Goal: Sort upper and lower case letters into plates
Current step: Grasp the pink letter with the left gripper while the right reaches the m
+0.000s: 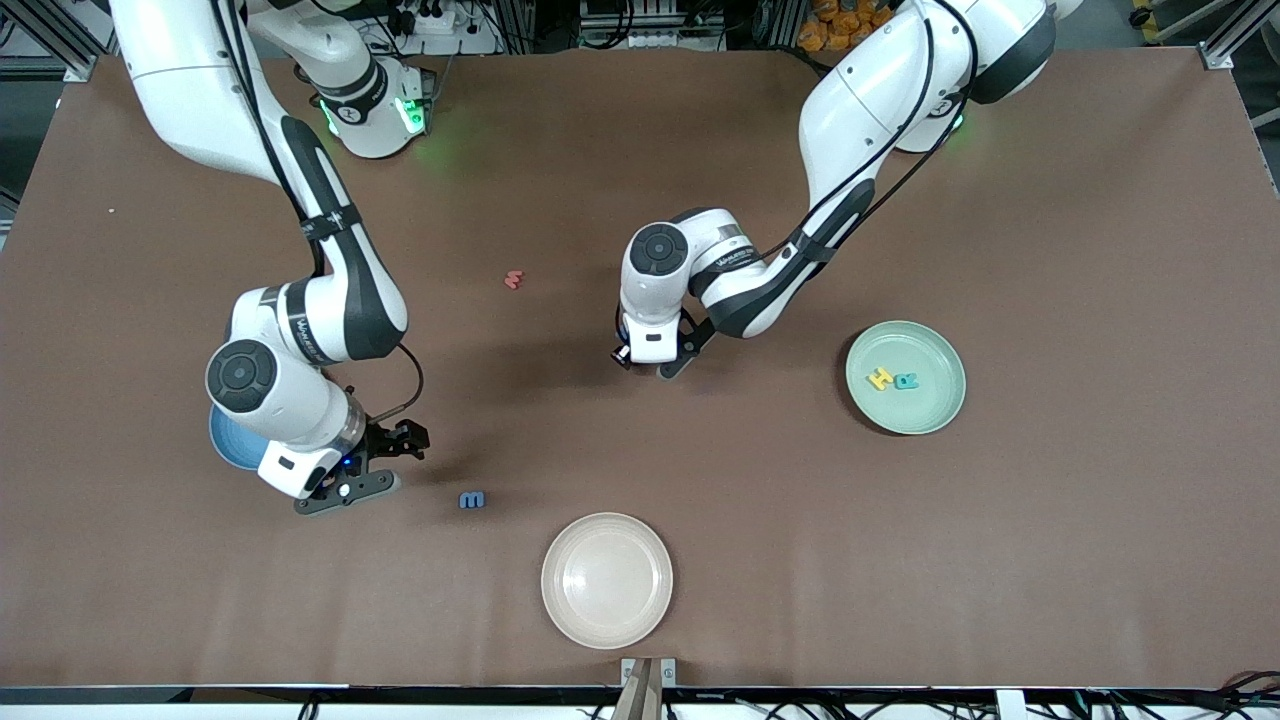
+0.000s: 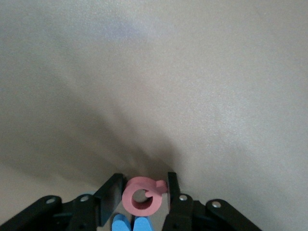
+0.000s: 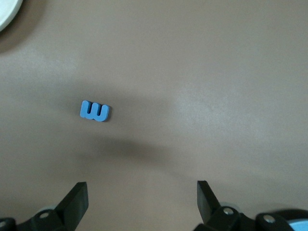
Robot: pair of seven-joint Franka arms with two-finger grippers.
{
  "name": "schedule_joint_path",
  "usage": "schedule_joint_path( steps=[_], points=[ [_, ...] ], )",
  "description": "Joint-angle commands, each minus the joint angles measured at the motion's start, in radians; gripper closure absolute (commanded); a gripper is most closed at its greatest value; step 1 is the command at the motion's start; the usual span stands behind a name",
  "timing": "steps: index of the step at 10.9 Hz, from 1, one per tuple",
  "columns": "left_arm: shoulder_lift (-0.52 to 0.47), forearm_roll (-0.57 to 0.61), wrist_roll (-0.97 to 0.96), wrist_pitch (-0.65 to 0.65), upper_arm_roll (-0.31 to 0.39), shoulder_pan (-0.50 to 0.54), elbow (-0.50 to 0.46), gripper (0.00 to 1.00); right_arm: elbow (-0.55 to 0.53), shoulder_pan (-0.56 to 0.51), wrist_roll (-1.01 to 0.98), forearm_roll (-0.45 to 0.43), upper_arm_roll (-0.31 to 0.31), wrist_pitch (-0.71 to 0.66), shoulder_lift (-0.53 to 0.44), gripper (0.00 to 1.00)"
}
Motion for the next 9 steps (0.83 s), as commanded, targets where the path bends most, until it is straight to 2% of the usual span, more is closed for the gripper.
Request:
schedule_joint_path(
  steps=[1, 4, 6, 9],
  points=[
    [-0.003, 0.007, -0.008, -0.035, -0.012, 0.014, -0.001, 0.71, 0.038, -0.005, -0.029, 0.015, 0.005, 0.025, 0.031, 0.0],
    [-0.005, 0.005, -0.008, -0.036, -0.013, 0.016, -0.001, 0.72, 0.067, -0.004, -0.084, 0.014, 0.016, 0.035, 0.054, 0.0],
    [-0.006, 0.005, 0.0, -0.053, -0.022, 0.019, 0.0, 0.8, 0.076, -0.013, -0.124, 0.014, 0.016, 0.036, 0.059, 0.0],
    [-0.011, 0.005, 0.006, -0.068, -0.036, 0.033, 0.0, 0.8, 0.079, -0.051, -0.231, 0.012, 0.016, 0.036, 0.062, 0.0]
  ],
)
